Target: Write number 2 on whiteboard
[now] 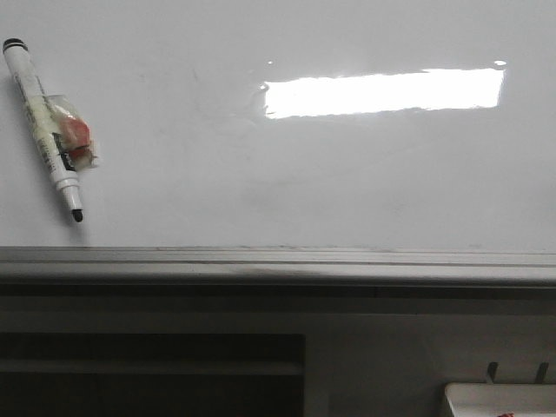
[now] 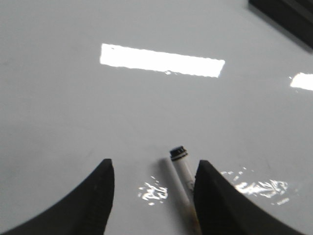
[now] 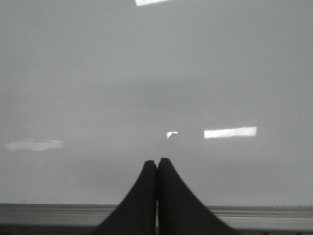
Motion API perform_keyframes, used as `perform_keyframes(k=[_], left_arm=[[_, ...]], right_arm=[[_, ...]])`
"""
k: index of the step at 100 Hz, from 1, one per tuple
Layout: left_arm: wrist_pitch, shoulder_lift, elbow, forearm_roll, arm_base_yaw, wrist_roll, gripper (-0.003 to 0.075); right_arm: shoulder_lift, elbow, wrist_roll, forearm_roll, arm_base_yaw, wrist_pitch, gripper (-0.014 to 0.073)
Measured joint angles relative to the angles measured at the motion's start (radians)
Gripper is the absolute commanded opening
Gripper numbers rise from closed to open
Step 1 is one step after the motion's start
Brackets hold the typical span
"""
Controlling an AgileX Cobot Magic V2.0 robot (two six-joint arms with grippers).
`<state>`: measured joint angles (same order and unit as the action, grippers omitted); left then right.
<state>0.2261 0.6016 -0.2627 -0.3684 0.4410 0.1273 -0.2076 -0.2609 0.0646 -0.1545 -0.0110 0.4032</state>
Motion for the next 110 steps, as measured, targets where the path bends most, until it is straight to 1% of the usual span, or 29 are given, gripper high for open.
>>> perform_keyframes(k=[9,18,33,53,70,86,102,106,110], left_arm=[[0.027,0.083,0.000,-0.007,0.083,0.000,0.0347],[0.052,0.170,0.000,-0.050,0.154,0.000,0.0347],[0.126,0.314,0.000,-0.112,0.244,0.000,0.0347],[0.212,0.421,0.000,-0.167,0.349,-0.040,0.0347],[0.252,0.466,-0.002,-0.229,0.370,-0.049,0.0347],[0.270,0.479,-0.011,-0.240,0.372,-0.071,0.0347],[0.277,0.532,-0.023,-0.244,0.374,-0.092,0.0345],[0.280,0.547,-0.034,-0.240,0.376,-0.094,0.0334],[0.284,0.564,-0.044,-0.235,0.376,-0.094,0.0301]], right_arm=[[0.000,0.000,0.000,-0.002,-0.011,0.000,-0.0060],[0.000,0.000,0.000,-0.002,-0.012,-0.004,-0.0060],[0.000,0.000,0.000,-0.002,-0.013,-0.016,-0.0060],[0.000,0.000,0.000,-0.002,-0.013,-0.017,-0.0060],[0.000,0.000,0.000,-0.002,-0.013,-0.017,-0.0060],[0.000,0.000,0.000,-0.004,-0.013,-0.017,-0.0060],[0.000,0.000,0.000,-0.004,-0.013,-0.017,-0.0060],[0.000,0.000,0.000,-0.004,-0.013,-0.017,-0.0060],[0.000,0.000,0.000,-0.004,-0.013,-0.017,-0.0060]])
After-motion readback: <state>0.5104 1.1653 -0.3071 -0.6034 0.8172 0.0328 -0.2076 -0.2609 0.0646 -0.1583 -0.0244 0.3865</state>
